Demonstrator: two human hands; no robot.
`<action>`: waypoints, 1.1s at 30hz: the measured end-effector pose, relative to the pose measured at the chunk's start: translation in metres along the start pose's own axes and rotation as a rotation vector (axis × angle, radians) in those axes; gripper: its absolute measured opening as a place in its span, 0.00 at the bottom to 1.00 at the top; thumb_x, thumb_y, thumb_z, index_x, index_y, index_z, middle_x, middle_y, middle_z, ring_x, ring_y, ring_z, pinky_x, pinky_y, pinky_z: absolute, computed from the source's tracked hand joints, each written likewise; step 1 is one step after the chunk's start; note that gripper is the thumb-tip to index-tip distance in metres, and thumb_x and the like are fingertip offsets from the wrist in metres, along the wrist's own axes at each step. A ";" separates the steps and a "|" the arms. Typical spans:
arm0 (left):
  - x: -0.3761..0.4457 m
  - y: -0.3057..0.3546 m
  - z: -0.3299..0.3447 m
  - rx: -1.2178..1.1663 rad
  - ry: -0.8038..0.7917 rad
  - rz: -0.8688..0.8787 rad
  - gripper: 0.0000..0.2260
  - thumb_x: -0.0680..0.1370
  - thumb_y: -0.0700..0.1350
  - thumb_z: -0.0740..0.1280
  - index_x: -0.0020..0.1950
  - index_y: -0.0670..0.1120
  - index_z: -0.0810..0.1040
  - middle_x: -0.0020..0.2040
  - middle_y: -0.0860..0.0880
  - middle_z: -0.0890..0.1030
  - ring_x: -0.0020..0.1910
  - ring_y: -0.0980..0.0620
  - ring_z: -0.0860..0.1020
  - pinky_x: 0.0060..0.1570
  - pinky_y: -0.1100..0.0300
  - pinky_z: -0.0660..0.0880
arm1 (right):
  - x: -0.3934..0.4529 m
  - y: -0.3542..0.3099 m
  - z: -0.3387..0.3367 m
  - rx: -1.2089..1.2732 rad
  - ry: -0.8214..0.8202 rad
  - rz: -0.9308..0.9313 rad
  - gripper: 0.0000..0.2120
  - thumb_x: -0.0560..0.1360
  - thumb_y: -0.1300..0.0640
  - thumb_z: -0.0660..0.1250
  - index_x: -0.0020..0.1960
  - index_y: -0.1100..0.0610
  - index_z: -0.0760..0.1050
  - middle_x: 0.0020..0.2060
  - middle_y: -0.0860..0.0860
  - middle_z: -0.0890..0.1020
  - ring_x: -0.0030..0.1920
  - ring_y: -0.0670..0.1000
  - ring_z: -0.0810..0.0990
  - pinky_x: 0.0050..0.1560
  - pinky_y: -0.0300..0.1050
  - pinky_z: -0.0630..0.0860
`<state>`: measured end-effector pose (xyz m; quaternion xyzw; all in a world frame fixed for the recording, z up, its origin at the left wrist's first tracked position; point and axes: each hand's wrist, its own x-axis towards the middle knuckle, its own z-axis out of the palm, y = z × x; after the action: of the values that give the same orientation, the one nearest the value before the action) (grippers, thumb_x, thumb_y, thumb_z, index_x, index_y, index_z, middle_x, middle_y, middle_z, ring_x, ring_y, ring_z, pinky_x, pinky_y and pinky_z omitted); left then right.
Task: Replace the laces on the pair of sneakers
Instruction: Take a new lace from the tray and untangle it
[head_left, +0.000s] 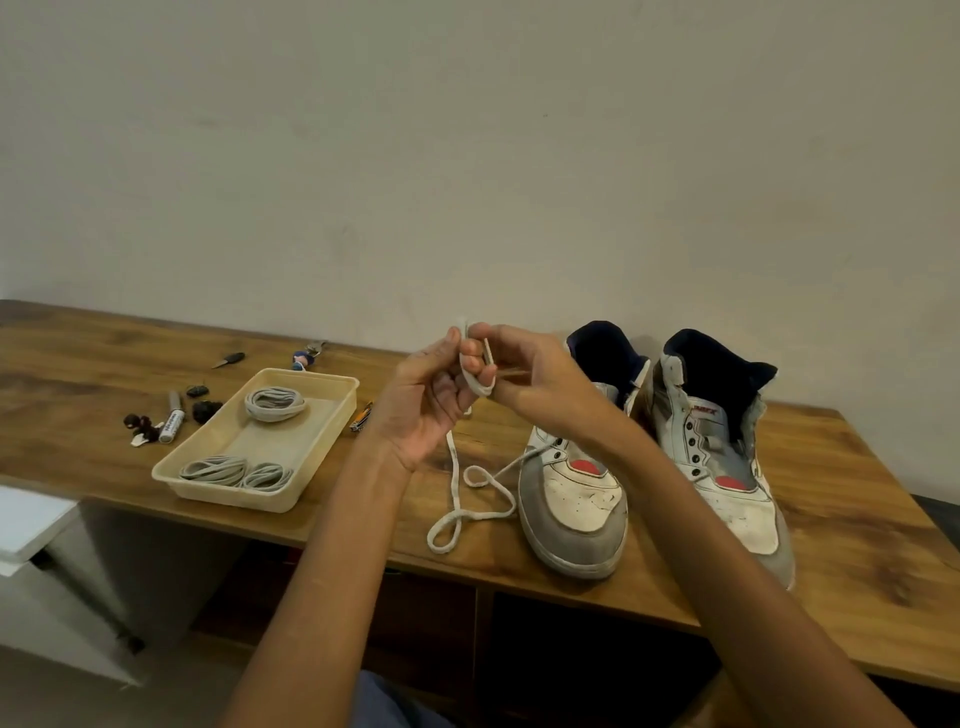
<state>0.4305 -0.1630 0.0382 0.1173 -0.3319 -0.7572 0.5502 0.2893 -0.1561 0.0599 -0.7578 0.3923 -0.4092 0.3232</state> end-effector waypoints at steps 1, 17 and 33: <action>0.000 0.000 0.001 0.001 0.008 -0.010 0.22 0.53 0.41 0.83 0.43 0.35 0.83 0.32 0.48 0.78 0.29 0.56 0.78 0.34 0.62 0.80 | 0.000 0.001 0.004 0.060 -0.016 0.003 0.17 0.73 0.71 0.67 0.59 0.58 0.72 0.44 0.42 0.78 0.43 0.34 0.78 0.51 0.30 0.74; 0.004 0.003 -0.004 0.259 0.215 0.159 0.10 0.79 0.33 0.56 0.52 0.36 0.76 0.43 0.47 0.84 0.44 0.54 0.83 0.44 0.63 0.80 | -0.004 0.000 -0.002 -0.087 -0.213 0.234 0.09 0.80 0.64 0.59 0.50 0.66 0.76 0.31 0.49 0.77 0.30 0.42 0.76 0.34 0.29 0.71; 0.013 -0.024 -0.011 1.283 0.267 0.676 0.08 0.76 0.31 0.61 0.45 0.35 0.81 0.45 0.52 0.81 0.43 0.68 0.79 0.43 0.71 0.75 | -0.012 -0.013 -0.029 0.320 -0.338 0.463 0.10 0.80 0.65 0.57 0.48 0.63 0.77 0.34 0.52 0.83 0.37 0.50 0.83 0.45 0.40 0.81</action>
<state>0.4136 -0.1748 0.0179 0.3986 -0.6577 -0.1826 0.6125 0.2641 -0.1446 0.0798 -0.6452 0.4257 -0.2497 0.5833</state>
